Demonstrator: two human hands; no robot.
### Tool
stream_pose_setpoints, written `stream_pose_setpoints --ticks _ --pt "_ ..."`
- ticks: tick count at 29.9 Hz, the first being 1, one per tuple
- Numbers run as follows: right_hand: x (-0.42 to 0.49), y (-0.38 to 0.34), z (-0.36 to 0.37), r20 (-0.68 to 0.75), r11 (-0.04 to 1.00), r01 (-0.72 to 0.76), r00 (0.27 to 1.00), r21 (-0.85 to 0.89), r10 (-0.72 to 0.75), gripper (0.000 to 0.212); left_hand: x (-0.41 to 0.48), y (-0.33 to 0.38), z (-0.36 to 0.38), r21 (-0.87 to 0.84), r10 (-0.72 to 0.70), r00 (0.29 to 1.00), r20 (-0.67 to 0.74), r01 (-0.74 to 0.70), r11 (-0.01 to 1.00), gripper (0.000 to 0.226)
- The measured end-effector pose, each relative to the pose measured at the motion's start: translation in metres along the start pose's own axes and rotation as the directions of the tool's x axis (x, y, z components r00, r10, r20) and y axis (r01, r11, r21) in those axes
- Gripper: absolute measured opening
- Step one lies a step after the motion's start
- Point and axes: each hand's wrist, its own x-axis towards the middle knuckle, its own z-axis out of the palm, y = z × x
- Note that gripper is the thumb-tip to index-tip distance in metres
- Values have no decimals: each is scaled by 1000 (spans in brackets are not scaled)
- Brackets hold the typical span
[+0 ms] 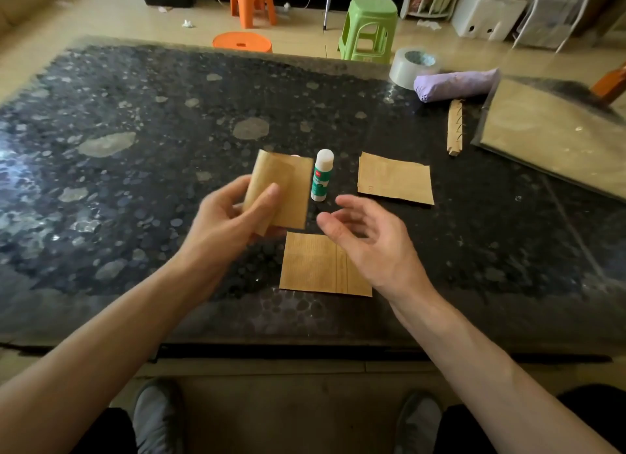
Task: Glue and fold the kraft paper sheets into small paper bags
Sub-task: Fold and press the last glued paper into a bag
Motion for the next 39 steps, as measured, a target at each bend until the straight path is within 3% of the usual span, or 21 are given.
stream_pose_setpoints --ticks 3,5,8,11,13,15,18,23,29,39 --pt "-7 -4 5 52 989 -94 995 112 88 51 -7 -5 12 -89 -38 987 154 52 995 34" --pt "-10 -6 4 22 981 -99 995 165 96 34 -9 -8 15 -94 -52 969 243 77 993 38" --pt "-12 -8 -1 -63 994 -39 997 103 46 11 -9 -7 20 -97 -133 941 312 170 981 52" --pt "-15 -6 -12 -126 994 -57 990 88 68 5 -1 -6 17 -149 -227 953 199 258 955 67" --pt "-17 -2 -22 -163 992 -104 980 70 114 3 5 -9 8 5 -110 993 49 110 994 55" --pt "-17 -1 -32 -186 985 -160 968 64 169 7 11 -16 -3 290 108 991 -76 -82 954 40" --pt "-16 -2 -41 -151 971 -236 959 35 239 11 16 -23 -9 427 195 968 -159 -111 897 44" --pt "-19 -2 -38 -69 948 -316 947 -26 313 15 12 -24 -10 500 177 979 -105 -102 860 50" --pt "-18 -4 -35 -3 939 -327 944 -110 329 15 15 -25 -14 477 201 978 -62 -148 866 3" --pt "-18 -3 -32 -15 928 -341 939 -150 343 13 18 -28 -15 498 197 979 -42 -151 854 13"
